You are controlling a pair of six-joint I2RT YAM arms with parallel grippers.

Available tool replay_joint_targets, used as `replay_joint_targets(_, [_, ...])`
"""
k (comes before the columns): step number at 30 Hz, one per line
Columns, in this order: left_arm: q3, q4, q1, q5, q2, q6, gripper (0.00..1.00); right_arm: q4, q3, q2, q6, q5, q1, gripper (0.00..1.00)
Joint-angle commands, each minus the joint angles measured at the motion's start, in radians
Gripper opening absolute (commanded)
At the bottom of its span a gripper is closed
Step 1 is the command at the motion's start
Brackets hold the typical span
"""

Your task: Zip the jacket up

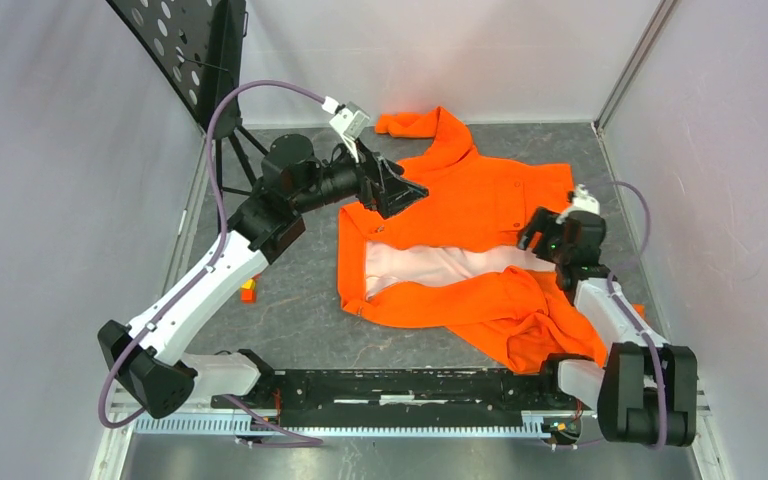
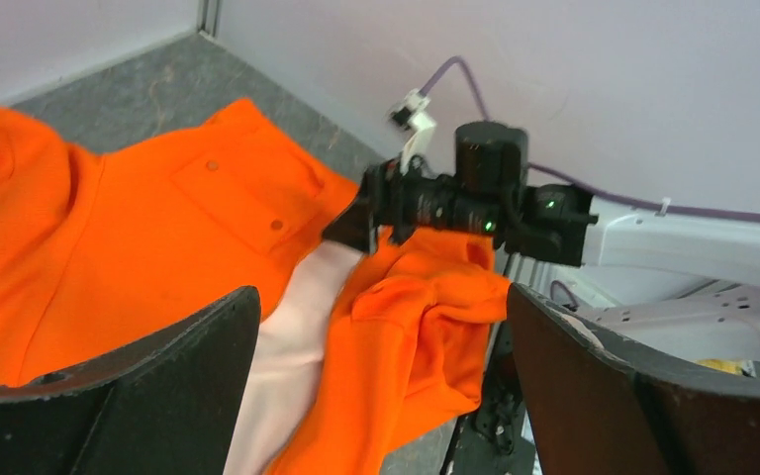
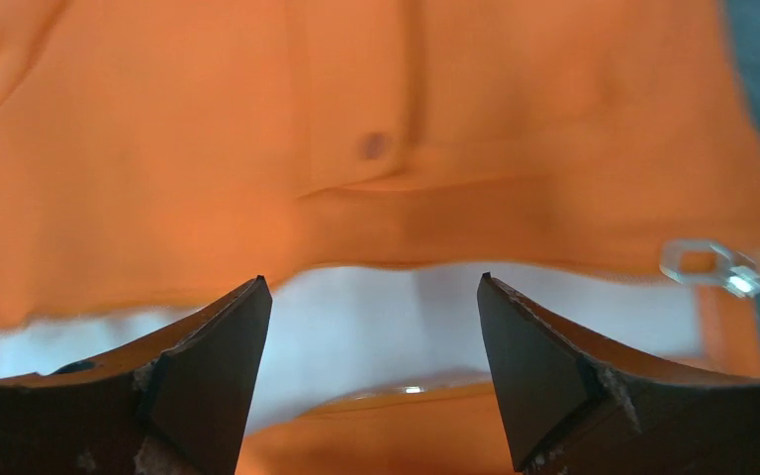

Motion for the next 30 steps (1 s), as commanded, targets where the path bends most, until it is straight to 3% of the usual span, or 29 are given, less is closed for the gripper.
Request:
replay_joint_targets(1, [-0.031, -0.063, -0.004, -0.038, 0.001, 0.082, 1.0, 0.082, -0.031, 0.029, 0.154, -0.008, -0.152, 0.83])
replay_joint_targets(7, [-0.11, -0.075, -0.005, -0.062, 0.0, 0.118, 1.0, 0.06, -0.001, 0.069, 0.197, 0.106, -0.28, 0.86])
replay_joint_targets(12, [-0.17, -0.107, -0.029, -0.205, -0.021, 0.216, 1.0, 0.008, 0.088, 0.159, 0.161, 0.119, -0.344, 0.84])
replay_joint_targets(20, [-0.208, -0.118, -0.1, -0.346, -0.001, 0.313, 1.0, -0.048, 0.232, 0.346, 0.103, 0.104, -0.348, 0.78])
replay_joint_targets(25, [-0.218, -0.121, -0.123, -0.392, 0.002, 0.339, 1.0, -0.022, 0.315, 0.48, 0.075, 0.024, -0.34, 0.67])
replay_joint_targets(30, [-0.22, -0.124, -0.134, -0.438, 0.017, 0.35, 1.0, -0.041, 0.389, 0.577, 0.027, 0.008, -0.253, 0.63])
